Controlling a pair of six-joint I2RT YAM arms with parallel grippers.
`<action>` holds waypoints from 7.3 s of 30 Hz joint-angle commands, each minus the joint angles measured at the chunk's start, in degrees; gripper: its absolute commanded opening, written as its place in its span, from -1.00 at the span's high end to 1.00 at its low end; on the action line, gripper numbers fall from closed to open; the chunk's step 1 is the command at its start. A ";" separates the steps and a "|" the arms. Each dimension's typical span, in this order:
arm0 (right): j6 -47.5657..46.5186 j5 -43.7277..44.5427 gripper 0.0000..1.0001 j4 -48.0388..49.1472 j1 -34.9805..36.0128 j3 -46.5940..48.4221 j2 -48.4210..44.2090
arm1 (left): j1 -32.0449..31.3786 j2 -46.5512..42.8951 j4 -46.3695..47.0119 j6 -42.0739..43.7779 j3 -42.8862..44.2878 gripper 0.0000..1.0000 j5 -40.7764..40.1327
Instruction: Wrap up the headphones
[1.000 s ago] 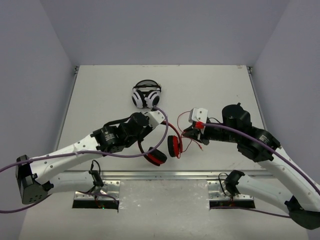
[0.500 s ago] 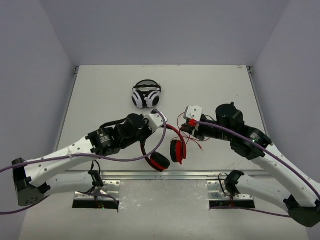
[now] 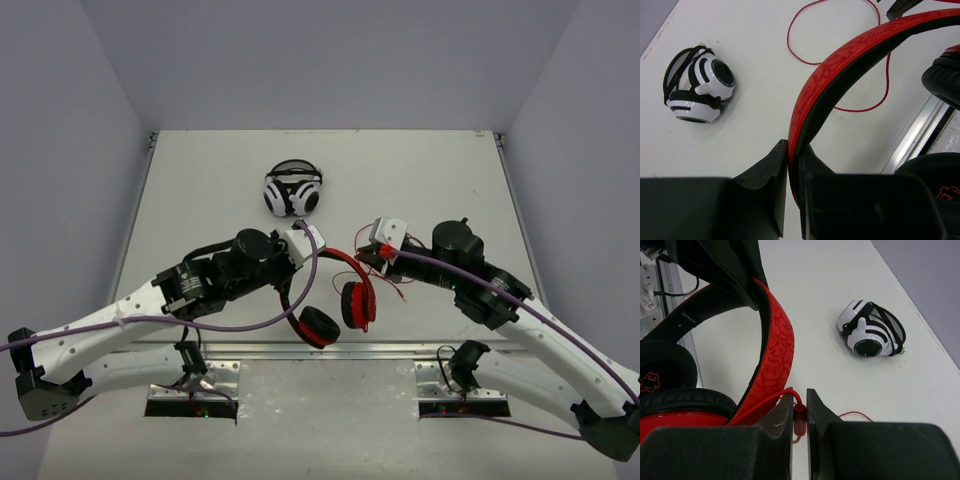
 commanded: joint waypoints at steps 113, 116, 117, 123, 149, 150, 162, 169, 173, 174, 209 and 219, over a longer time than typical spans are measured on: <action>12.25 -5.43 0.98 13.75 -5.20 -1.92 18.36 | -1.33 -2.57 3.65 -10.09 8.90 0.99 18.52; 11.10 -5.43 0.97 9.79 -5.20 0.89 20.55 | -1.33 -1.42 3.30 -10.44 9.16 0.99 20.10; 11.01 -5.43 0.97 8.90 -5.29 2.20 21.08 | -1.33 -1.33 3.74 -10.79 9.08 0.99 20.10; 14.52 -6.57 0.97 10.12 -5.21 1.26 24.51 | -1.33 -2.12 9.78 -15.52 8.63 0.99 19.49; 40.01 -21.25 0.97 60.39 -5.20 -19.40 22.32 | -1.33 -6.62 34.34 -39.71 7.04 0.99 -19.95; 40.36 -21.43 0.97 60.92 -5.12 -20.36 22.49 | -1.33 -5.47 32.41 -38.84 8.10 0.99 -24.33; 39.58 -19.49 0.97 62.77 -4.77 -26.61 18.38 | 8.05 6.75 18.34 -40.31 21.98 0.99 -38.54; 35.71 -18.96 0.97 56.01 -2.22 -26.97 15.55 | 22.30 12.73 14.29 -43.31 24.80 0.99 -28.33; 35.10 -20.63 0.97 54.60 -1.78 -25.56 16.08 | 23.55 14.84 14.90 -45.68 24.46 0.99 -28.50; 34.92 -20.72 0.97 54.34 -1.52 -25.12 16.16 | 23.63 14.93 14.81 -46.91 24.28 0.99 -29.46; -4.45 11.68 0.97 -12.29 11.58 19.00 20.30 | 8.88 15.73 22.53 -31.73 -12.17 0.99 -37.91; -10.78 27.44 0.97 -5.35 9.92 14.61 16.96 | -2.29 7.29 32.30 -22.40 -21.94 0.99 -37.47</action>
